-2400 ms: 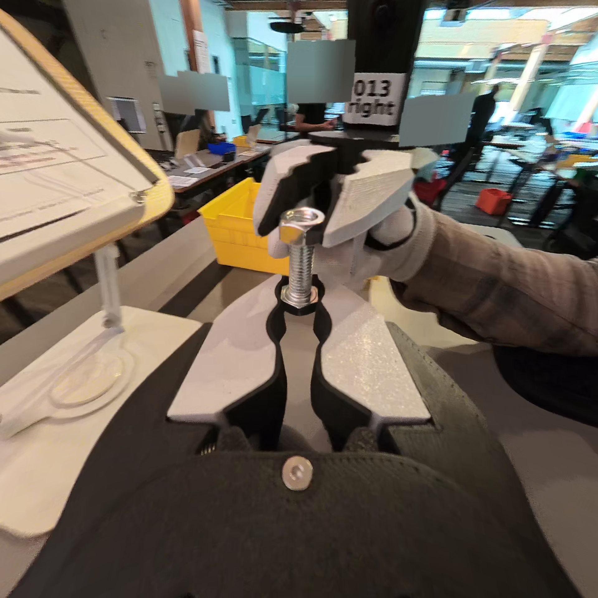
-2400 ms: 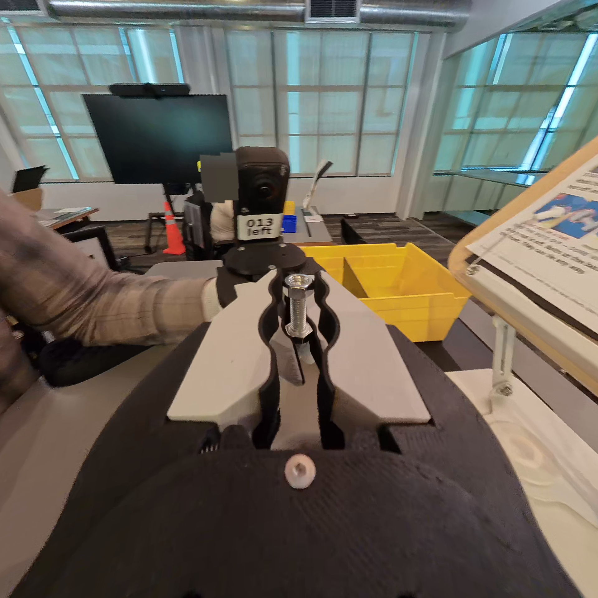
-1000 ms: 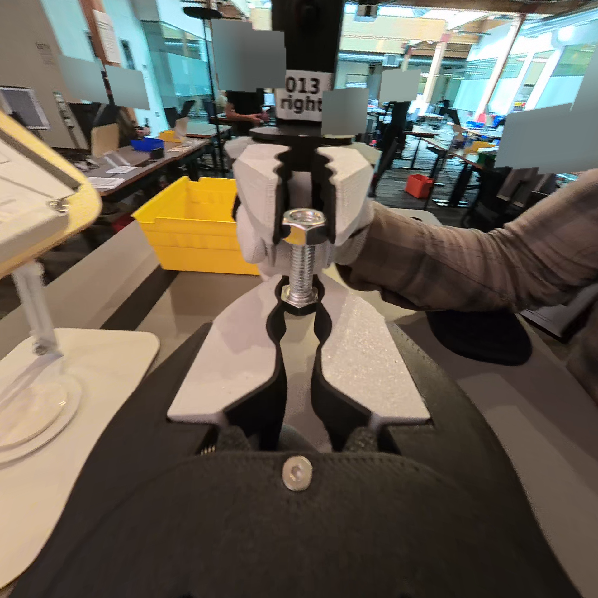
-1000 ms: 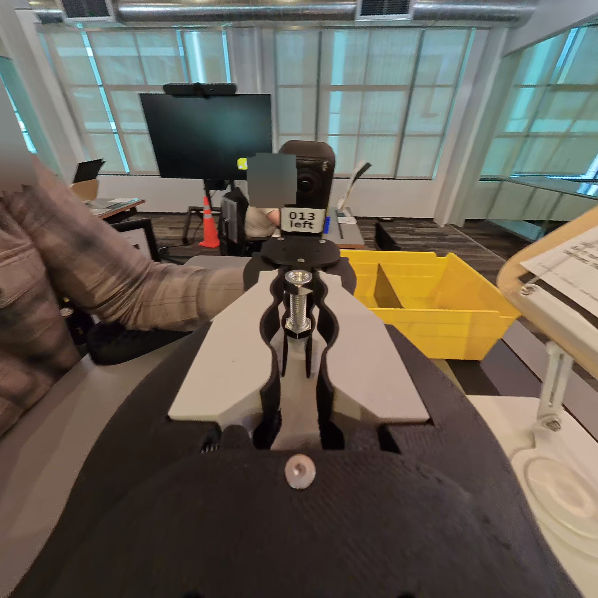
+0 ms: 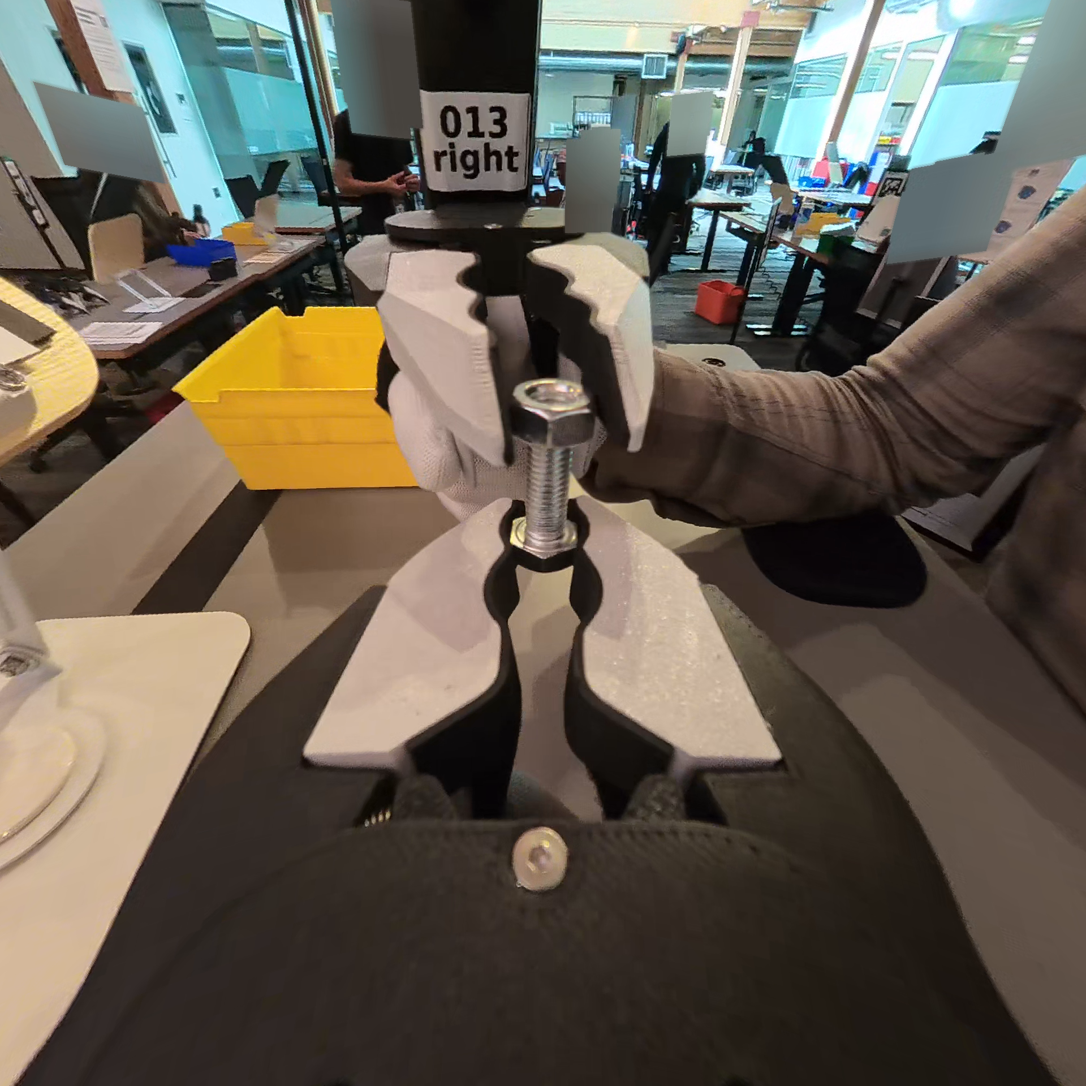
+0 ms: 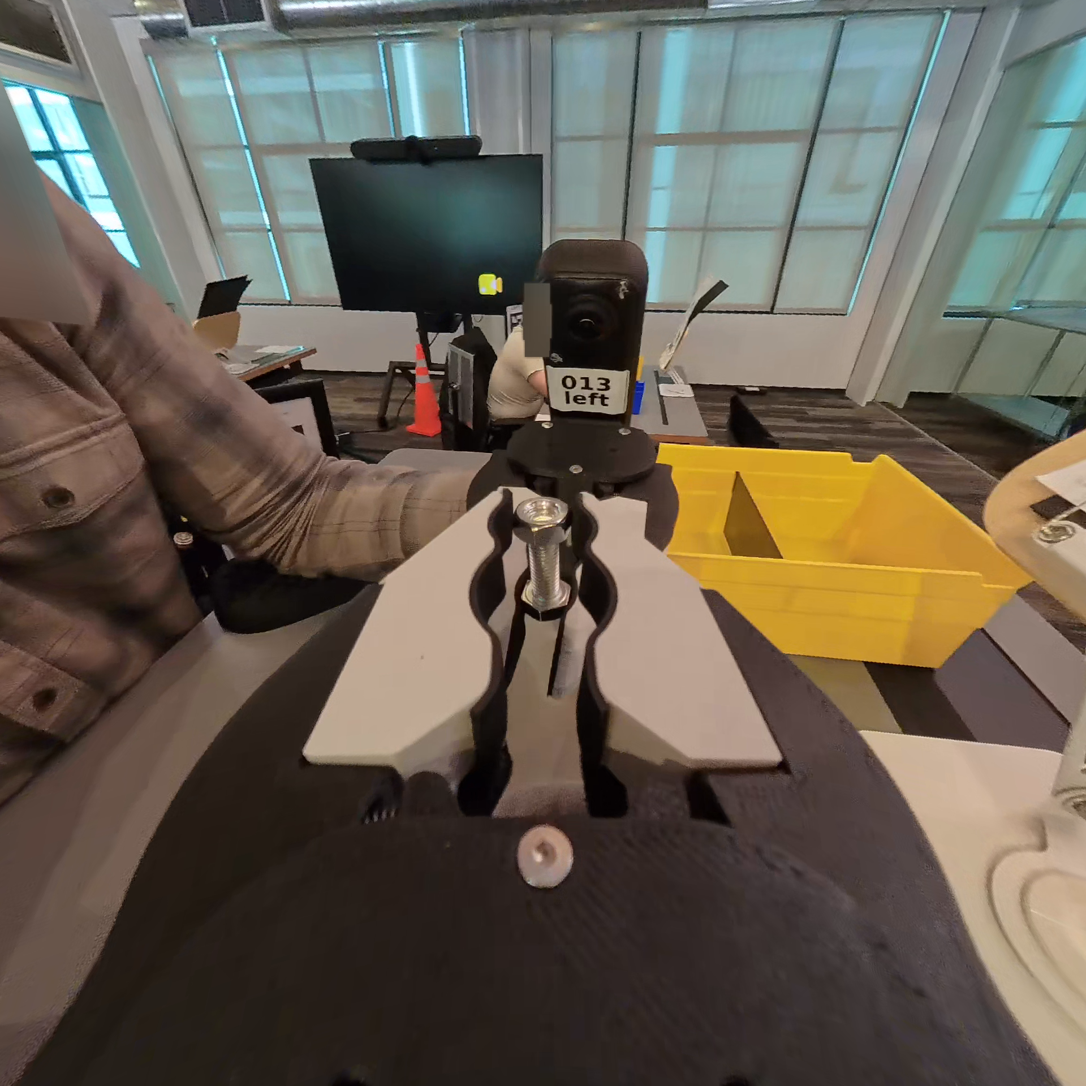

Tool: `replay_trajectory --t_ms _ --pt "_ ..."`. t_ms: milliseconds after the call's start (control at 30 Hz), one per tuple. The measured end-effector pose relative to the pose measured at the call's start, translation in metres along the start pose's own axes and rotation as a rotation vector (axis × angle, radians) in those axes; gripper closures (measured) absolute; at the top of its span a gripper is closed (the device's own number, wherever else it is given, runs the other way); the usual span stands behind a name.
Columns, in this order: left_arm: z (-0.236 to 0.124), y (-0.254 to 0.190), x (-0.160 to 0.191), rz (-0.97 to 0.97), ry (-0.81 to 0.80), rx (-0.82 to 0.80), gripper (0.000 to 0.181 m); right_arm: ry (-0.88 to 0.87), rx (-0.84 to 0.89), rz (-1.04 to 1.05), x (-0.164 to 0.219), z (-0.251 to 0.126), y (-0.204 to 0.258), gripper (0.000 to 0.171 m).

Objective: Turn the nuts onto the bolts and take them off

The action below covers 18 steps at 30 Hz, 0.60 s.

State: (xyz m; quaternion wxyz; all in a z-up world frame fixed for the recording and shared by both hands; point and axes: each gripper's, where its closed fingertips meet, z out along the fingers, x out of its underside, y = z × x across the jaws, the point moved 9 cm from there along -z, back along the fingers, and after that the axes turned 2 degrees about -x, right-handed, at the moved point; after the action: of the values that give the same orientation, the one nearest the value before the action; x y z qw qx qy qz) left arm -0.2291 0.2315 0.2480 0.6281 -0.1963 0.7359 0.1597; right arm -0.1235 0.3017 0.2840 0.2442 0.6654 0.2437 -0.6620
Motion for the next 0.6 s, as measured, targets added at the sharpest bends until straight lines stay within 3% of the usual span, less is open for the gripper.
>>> replay_trajectory --t_ms 133,367,433,500,567,600 --pt "-0.002 0.008 -0.002 -0.003 -0.009 -0.102 0.167 -0.008 0.079 0.0 -0.002 0.0 -0.007 0.154" --pt "-0.011 0.047 0.005 -0.044 0.048 -0.688 0.167 -0.046 0.643 0.099 0.007 0.02 -0.043 0.154" --pt "-0.014 0.051 0.01 -0.07 0.033 -0.708 0.168 -0.078 0.766 0.109 0.011 0.031 -0.043 0.154" --pt "-0.017 0.052 0.01 -0.092 0.015 -0.673 0.167 -0.046 0.784 0.062 0.012 0.035 -0.042 0.152" --pt "-0.018 0.05 0.007 -0.083 0.018 -0.622 0.168 -0.043 0.702 0.069 0.01 0.031 -0.042 0.125" --pt "-0.019 0.048 0.005 -0.073 0.018 -0.602 0.167 -0.058 0.629 0.086 0.007 0.028 -0.042 0.122"
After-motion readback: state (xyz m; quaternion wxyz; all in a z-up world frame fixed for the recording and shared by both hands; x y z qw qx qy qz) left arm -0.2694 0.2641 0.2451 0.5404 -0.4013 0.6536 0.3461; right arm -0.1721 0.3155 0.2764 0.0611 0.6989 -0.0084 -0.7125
